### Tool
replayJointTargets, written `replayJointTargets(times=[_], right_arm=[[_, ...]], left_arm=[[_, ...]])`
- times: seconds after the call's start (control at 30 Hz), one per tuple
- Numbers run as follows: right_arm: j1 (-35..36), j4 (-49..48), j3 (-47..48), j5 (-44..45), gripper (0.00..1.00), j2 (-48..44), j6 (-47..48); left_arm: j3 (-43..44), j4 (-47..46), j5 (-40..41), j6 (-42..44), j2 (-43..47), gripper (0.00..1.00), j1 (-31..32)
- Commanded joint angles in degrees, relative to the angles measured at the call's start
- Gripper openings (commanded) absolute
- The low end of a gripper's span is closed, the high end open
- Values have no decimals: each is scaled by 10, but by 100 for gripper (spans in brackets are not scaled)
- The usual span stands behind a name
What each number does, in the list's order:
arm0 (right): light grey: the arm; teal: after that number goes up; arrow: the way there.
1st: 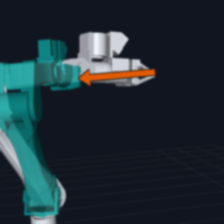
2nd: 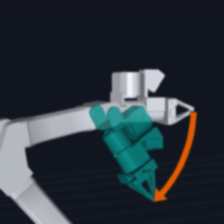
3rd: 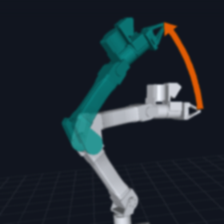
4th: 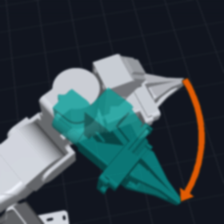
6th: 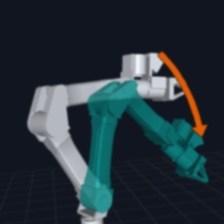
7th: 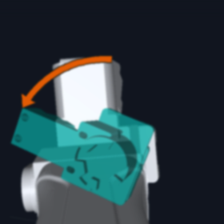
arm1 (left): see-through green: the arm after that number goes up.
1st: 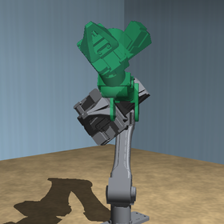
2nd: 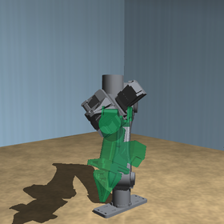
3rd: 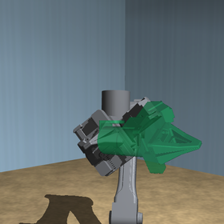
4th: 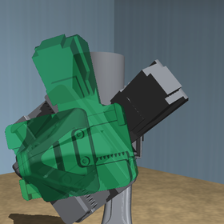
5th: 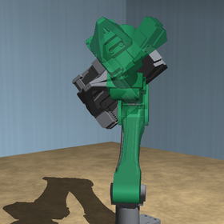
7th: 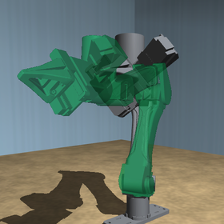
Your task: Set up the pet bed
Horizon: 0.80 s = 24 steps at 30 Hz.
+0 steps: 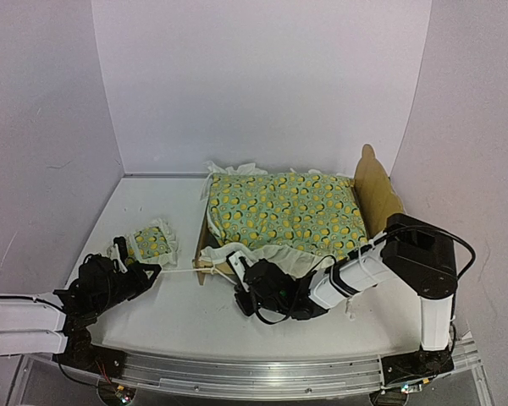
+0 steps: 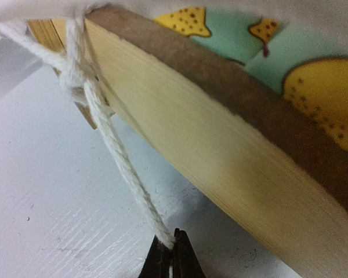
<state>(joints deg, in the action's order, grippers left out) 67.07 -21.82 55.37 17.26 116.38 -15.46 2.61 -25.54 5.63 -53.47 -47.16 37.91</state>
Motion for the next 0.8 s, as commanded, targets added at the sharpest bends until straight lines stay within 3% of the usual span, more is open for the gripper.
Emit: replayJointTargets(times=[0.0, 0.07, 0.13, 0.17, 0.2, 0.27, 0.33, 0.47, 0.57, 0.67, 0.77], right_arm=[[-1, 110, -26, -8, 2, -31, -5], [4, 140, -26, -46, 26, -60, 7], [9, 184, -24, -122, 50, -99, 18], [9, 195, -32, -170, 58, -122, 18], [10, 198, -44, -236, 63, -145, 15], [10, 201, -73, -288, 69, -209, 3], [10, 225, -88, -275, 74, -264, -6], [6, 279, -75, -169, 85, -347, 0], [-13, 298, -51, -83, 91, -367, 8], [-50, 318, -23, -60, 93, -353, 0], [-61, 323, -8, -55, 92, -350, 15]], left_arm=[[32, 36, 17, 0, -33, 0, -12], [65, 91, 11, 22, -60, 2, -12], [89, 158, 10, 34, -75, 26, -12], [99, 182, 12, 36, -75, 38, -12], [108, 198, 12, 41, -71, 43, -11], [123, 220, -4, 60, -52, 56, -12], [140, 237, -24, 74, -20, 66, -12], [164, 152, -161, 134, -10, 77, -4], [239, 146, -180, 173, -72, 91, 54], [303, 148, -138, 209, -150, 94, 107], [360, 163, -114, 247, -238, 89, 120]])
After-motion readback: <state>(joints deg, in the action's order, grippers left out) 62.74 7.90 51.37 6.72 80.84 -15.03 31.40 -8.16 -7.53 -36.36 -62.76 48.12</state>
